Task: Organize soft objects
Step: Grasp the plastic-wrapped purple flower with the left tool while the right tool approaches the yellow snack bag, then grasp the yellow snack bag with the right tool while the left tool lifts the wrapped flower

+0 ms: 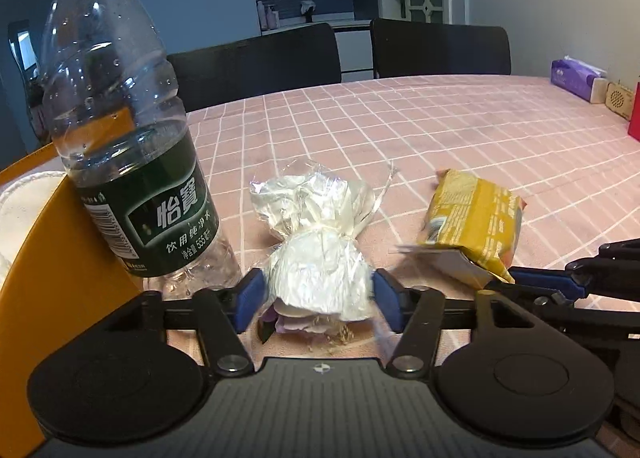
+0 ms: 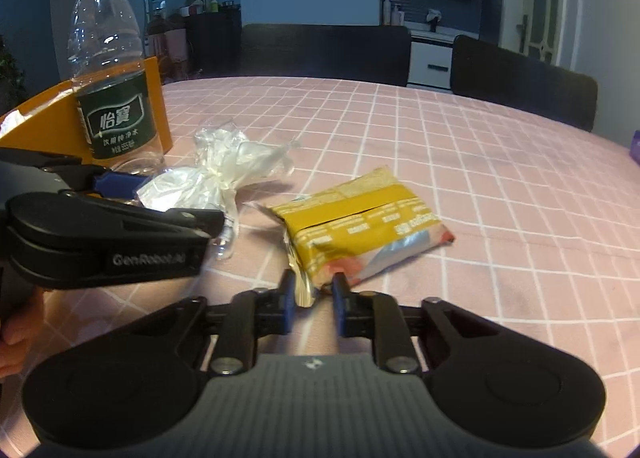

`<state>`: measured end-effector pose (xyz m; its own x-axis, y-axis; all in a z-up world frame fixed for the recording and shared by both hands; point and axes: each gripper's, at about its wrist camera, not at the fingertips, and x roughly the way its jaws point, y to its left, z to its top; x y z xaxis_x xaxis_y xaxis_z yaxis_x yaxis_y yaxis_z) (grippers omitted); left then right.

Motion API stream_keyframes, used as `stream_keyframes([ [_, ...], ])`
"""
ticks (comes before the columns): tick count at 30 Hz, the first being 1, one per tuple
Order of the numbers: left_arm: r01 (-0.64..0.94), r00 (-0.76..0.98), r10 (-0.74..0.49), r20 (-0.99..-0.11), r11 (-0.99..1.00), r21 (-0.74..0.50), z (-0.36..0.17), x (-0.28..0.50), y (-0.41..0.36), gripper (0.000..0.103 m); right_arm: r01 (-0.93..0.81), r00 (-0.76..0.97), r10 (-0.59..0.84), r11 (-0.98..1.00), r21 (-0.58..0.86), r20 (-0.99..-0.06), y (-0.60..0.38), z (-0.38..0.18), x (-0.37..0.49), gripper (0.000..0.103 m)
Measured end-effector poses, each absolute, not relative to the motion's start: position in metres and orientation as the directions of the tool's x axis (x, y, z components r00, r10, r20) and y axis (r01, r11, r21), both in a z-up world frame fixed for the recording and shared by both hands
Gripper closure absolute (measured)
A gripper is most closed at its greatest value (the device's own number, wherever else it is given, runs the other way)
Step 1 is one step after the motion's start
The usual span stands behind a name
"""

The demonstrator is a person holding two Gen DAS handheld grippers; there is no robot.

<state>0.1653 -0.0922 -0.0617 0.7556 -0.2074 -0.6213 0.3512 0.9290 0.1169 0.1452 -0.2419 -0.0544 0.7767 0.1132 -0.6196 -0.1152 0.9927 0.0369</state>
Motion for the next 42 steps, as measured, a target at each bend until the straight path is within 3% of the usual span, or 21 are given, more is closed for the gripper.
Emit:
stream_keyframes([
  [5, 0.344, 0.753, -0.246, -0.611, 0.938, 0.046, -0.058, 0.157, -0.083, 0.056, -0.114, 0.773, 0.115, 0.993, 0.042, -0.624, -0.248, -0.051, 0.127, 0.094],
  [11, 0.355, 0.736, -0.312, -0.600, 0.933, -0.049, -0.052, 0.129, -0.070, 0.062, -0.128, 0.768, 0.131, 0.990, 0.050, -0.627, -0.261, -0.045, 0.089, 0.094],
  [21, 0.424, 0.696, -0.350, -0.627, 0.905, -0.034, -0.035, 0.066, -0.068, 0.058, -0.110, 0.754, 0.094, 0.994, 0.015, -0.650, -0.280, -0.043, 0.026, 0.093],
  [24, 0.419, 0.705, -0.359, -0.611, 0.907, -0.049, -0.036, 0.064, -0.066, 0.045, -0.088, 0.758, 0.077, 0.996, 0.015, -0.647, -0.284, -0.043, 0.017, 0.091],
  [25, 0.417, 0.714, -0.360, -0.601, 0.908, -0.048, -0.034, 0.066, -0.067, 0.040, -0.081, 0.763, 0.071, 0.997, 0.015, -0.643, -0.284, -0.042, 0.015, 0.087],
  [27, 0.422, 0.734, -0.365, -0.573, 0.906, -0.036, -0.032, 0.063, -0.065, 0.026, -0.065, 0.775, 0.062, 0.998, 0.018, -0.629, -0.284, -0.038, 0.012, 0.044],
  [28, 0.426, 0.740, -0.371, -0.561, 0.904, -0.037, -0.031, 0.062, -0.065, 0.019, -0.061, 0.784, 0.063, 0.998, 0.024, -0.618, -0.284, -0.035, 0.011, 0.037],
  [30, 0.420, 0.748, -0.382, -0.543, 0.906, -0.059, -0.027, 0.063, -0.064, 0.015, -0.047, 0.792, 0.069, 0.998, 0.052, -0.607, -0.286, -0.030, 0.015, 0.025],
  [35, 0.409, 0.687, -0.409, -0.600, 0.901, -0.145, -0.032, 0.079, -0.063, 0.014, 0.029, 0.788, 0.072, 0.988, 0.153, -0.611, -0.288, -0.026, 0.038, 0.015],
  [42, 0.410, 0.584, -0.481, -0.654, 0.870, -0.275, -0.050, 0.092, -0.064, 0.013, 0.102, 0.757, 0.073, 0.968, 0.227, -0.650, -0.295, -0.031, 0.058, 0.015],
])
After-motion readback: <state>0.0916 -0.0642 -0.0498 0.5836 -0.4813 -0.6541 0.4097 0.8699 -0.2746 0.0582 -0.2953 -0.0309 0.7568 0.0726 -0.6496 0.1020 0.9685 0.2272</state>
